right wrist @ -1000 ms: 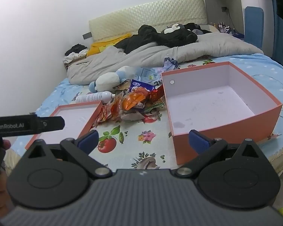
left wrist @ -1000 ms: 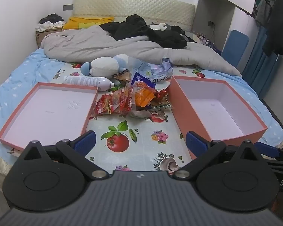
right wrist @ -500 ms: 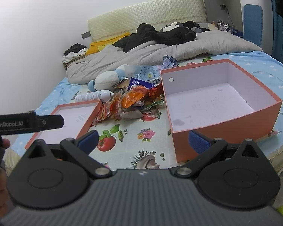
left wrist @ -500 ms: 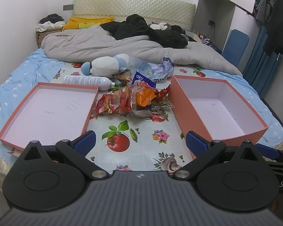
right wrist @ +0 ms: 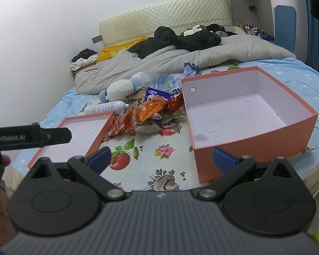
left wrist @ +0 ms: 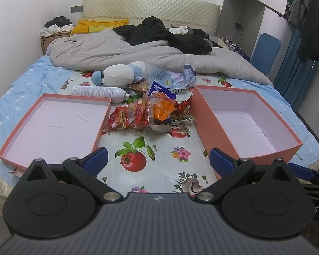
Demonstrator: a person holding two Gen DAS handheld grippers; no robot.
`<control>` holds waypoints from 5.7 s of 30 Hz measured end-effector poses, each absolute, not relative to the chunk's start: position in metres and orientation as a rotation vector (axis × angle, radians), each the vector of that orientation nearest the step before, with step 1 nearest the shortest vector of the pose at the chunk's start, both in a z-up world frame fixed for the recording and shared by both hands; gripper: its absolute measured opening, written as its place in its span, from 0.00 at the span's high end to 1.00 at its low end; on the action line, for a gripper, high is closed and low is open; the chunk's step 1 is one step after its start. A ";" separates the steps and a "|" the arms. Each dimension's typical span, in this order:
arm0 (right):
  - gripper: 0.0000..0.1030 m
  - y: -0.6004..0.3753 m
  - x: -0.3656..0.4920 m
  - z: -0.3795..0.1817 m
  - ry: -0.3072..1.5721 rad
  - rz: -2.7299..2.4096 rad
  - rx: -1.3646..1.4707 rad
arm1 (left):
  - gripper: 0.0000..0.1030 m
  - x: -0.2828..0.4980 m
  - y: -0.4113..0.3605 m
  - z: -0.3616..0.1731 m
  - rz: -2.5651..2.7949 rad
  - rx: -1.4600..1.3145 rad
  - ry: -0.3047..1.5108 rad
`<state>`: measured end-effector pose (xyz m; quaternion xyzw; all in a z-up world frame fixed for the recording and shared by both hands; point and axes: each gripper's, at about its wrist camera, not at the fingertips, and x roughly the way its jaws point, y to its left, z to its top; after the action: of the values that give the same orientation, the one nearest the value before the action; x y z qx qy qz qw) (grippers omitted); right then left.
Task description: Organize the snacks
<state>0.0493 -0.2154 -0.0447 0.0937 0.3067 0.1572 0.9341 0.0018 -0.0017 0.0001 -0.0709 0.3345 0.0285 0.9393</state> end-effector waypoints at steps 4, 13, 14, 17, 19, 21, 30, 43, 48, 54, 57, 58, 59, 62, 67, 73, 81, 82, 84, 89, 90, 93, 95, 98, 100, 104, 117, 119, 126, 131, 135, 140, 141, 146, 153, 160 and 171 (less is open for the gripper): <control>0.00 -0.215 0.049 -0.045 0.626 0.322 0.192 | 0.00 0.001 -0.002 0.000 0.058 -0.142 0.682; 0.00 -0.213 0.048 -0.044 0.630 0.321 0.192 | 0.00 0.000 -0.002 0.001 0.054 -0.143 0.687; 0.00 -0.214 0.048 -0.044 0.629 0.320 0.191 | 0.00 -0.001 -0.002 0.001 0.052 -0.142 0.688; 0.00 -0.215 0.049 -0.044 0.631 0.321 0.192 | 0.00 -0.002 -0.003 0.001 0.048 -0.136 0.690; 0.00 -0.214 0.049 -0.045 0.636 0.322 0.193 | 0.00 -0.002 -0.003 0.001 0.050 -0.137 0.691; 0.00 -0.212 0.048 -0.044 0.637 0.324 0.194 | 0.00 -0.002 -0.002 0.001 0.051 -0.138 0.694; 0.00 -0.215 0.052 -0.050 0.655 0.318 0.204 | 0.00 0.004 -0.002 -0.009 0.047 -0.146 0.718; 0.00 -0.194 0.056 -0.064 0.619 0.380 0.155 | 0.00 0.030 0.007 -0.034 0.050 -0.083 0.709; 0.06 -0.182 0.061 -0.072 0.617 0.397 0.130 | 0.00 0.047 0.017 -0.050 0.012 -0.084 0.724; 0.18 -0.164 0.071 -0.076 0.601 0.435 0.097 | 0.00 0.071 0.032 -0.057 0.005 -0.150 0.709; 0.24 -0.154 0.079 -0.079 0.594 0.463 0.085 | 0.01 0.083 0.039 -0.064 0.011 -0.175 0.705; 0.24 -0.150 0.082 -0.080 0.590 0.467 0.076 | 0.01 0.088 0.043 -0.067 0.020 -0.183 0.707; 0.25 -0.147 0.085 -0.082 0.586 0.469 0.065 | 0.01 0.094 0.046 -0.069 0.025 -0.195 0.710; 0.26 -0.140 0.099 -0.087 0.586 0.482 0.047 | 0.01 0.109 0.061 -0.079 0.029 -0.243 0.714; 0.26 -0.128 0.130 -0.102 0.580 0.483 0.035 | 0.01 0.141 0.091 -0.095 0.040 -0.321 0.718; 0.26 -0.106 0.175 -0.126 0.595 0.492 -0.018 | 0.05 0.191 0.121 -0.121 0.043 -0.366 0.747; 0.27 -0.068 0.243 -0.164 0.684 0.500 -0.104 | 0.21 0.274 0.147 -0.162 0.062 -0.332 0.860; 0.27 -0.064 0.250 -0.167 0.699 0.500 -0.108 | 0.22 0.281 0.148 -0.167 0.059 -0.327 0.872; 0.28 -0.055 0.262 -0.173 0.717 0.506 -0.133 | 0.30 0.298 0.151 -0.179 0.056 -0.310 0.907; 0.28 -0.032 0.279 -0.187 0.712 0.491 -0.274 | 0.35 0.317 0.150 -0.201 0.034 -0.275 0.950; 0.28 -0.029 0.280 -0.190 0.707 0.488 -0.301 | 0.35 0.321 0.149 -0.204 0.022 -0.249 0.955; 0.28 -0.018 0.284 -0.198 0.711 0.484 -0.380 | 0.35 0.327 0.146 -0.208 -0.004 -0.214 0.962; 0.27 -0.016 0.287 -0.201 0.706 0.485 -0.392 | 0.35 0.329 0.145 -0.210 -0.011 -0.207 0.964; 0.36 -0.012 0.288 -0.206 0.689 0.475 -0.454 | 0.36 0.330 0.144 -0.215 -0.009 -0.201 0.971; 0.40 -0.012 0.288 -0.208 0.683 0.487 -0.472 | 0.37 0.331 0.141 -0.216 0.002 -0.191 0.976; 0.49 -0.013 0.286 -0.207 0.688 0.498 -0.488 | 0.67 0.328 0.134 -0.214 0.004 -0.165 0.956; 0.55 -0.035 0.257 -0.203 0.681 0.489 -0.483 | 1.00 0.287 0.127 -0.218 0.005 -0.197 0.906; 0.55 -0.042 0.245 -0.201 0.687 0.486 -0.473 | 1.00 0.275 0.123 -0.219 0.002 -0.214 0.911; 0.55 -0.061 0.203 -0.198 0.710 0.473 -0.470 | 1.00 0.240 0.116 -0.203 0.017 -0.259 0.855; 0.55 -0.067 0.182 -0.196 0.706 0.489 -0.473 | 0.94 0.261 0.116 -0.185 0.003 -0.187 0.802; 0.55 -0.070 0.179 -0.196 0.704 0.487 -0.457 | 0.29 0.291 0.117 -0.182 0.024 -0.157 0.809; 0.55 -0.074 0.179 -0.196 0.706 0.483 -0.423 | 0.21 0.318 0.109 -0.185 0.051 -0.071 0.817; 0.55 -0.075 0.179 -0.196 0.705 0.483 -0.418 | 0.19 0.324 0.107 -0.188 0.068 -0.043 0.818; 0.55 -0.079 0.178 -0.196 0.708 0.486 -0.393 | 0.20 0.345 0.107 -0.208 0.120 -0.027 0.878; 0.55 -0.086 0.180 -0.195 0.713 0.491 -0.356 | 0.37 0.348 0.114 -0.223 0.168 -0.079 0.925; 0.55 -0.098 0.187 -0.190 0.734 0.489 -0.288 | 0.71 0.340 0.092 -0.218 0.161 -0.005 0.933; 0.56 -0.117 0.184 -0.158 0.717 0.497 -0.139 | 0.86 0.269 0.101 -0.163 0.175 -0.100 0.829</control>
<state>0.1838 -0.1174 -0.1580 -0.0674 0.3471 0.2404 0.9040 0.2691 0.1005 -0.1626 -0.0484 0.4020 0.0847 0.9104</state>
